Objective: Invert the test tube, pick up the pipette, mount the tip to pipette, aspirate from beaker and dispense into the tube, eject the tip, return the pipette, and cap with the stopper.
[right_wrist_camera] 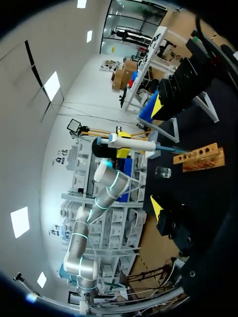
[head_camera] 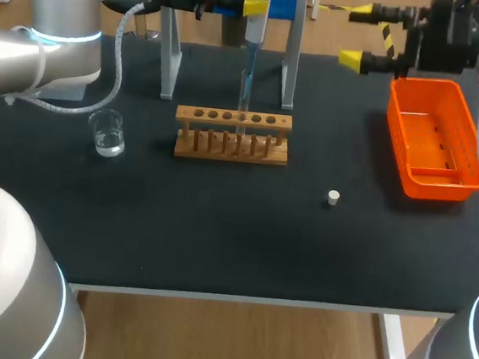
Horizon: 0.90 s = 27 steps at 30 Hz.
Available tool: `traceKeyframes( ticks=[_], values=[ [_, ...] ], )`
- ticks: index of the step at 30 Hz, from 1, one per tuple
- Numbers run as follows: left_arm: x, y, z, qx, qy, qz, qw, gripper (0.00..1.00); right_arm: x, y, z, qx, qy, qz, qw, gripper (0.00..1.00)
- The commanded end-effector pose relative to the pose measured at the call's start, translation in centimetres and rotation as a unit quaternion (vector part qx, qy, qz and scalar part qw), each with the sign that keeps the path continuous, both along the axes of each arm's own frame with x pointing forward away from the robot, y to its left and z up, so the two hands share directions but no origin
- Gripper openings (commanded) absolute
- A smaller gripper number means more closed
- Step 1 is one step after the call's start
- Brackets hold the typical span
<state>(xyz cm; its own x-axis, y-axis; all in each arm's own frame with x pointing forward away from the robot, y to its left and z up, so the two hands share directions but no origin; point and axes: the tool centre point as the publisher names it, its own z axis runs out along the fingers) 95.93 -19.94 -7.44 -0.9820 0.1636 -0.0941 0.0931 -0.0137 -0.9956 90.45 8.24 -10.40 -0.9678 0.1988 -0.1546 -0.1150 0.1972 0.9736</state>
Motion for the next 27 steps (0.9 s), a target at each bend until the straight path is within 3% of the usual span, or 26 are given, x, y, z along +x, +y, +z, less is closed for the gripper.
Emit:
traceKeyframes(
  ticks=[1, 8, 12, 27],
  values=[
    [0.1, 0.1, 0.1, 0.000, 0.000, -0.002, 1.000, 0.00, 0.7, 0.8, -2.5, -0.003, 0.004, 0.006, 1.000, 1.00],
    [0.1, 0.1, 0.1, 0.000, 0.000, -0.002, 1.000, 0.00, 1.3, 2.2, -5.9, -0.019, -0.010, 0.024, 0.999, 1.00],
    [0.1, 0.1, 0.1, 0.000, 0.000, -0.002, 1.000, 0.00, 1.8, 3.1, -7.5, -0.025, -0.002, 0.035, 0.999, 1.00],
    [0.1, 0.1, 0.1, 0.000, 0.000, -0.002, 1.000, 0.00, 4.1, 5.7, -11.1, -0.043, 0.020, 0.054, 0.997, 1.00]
  ],
)
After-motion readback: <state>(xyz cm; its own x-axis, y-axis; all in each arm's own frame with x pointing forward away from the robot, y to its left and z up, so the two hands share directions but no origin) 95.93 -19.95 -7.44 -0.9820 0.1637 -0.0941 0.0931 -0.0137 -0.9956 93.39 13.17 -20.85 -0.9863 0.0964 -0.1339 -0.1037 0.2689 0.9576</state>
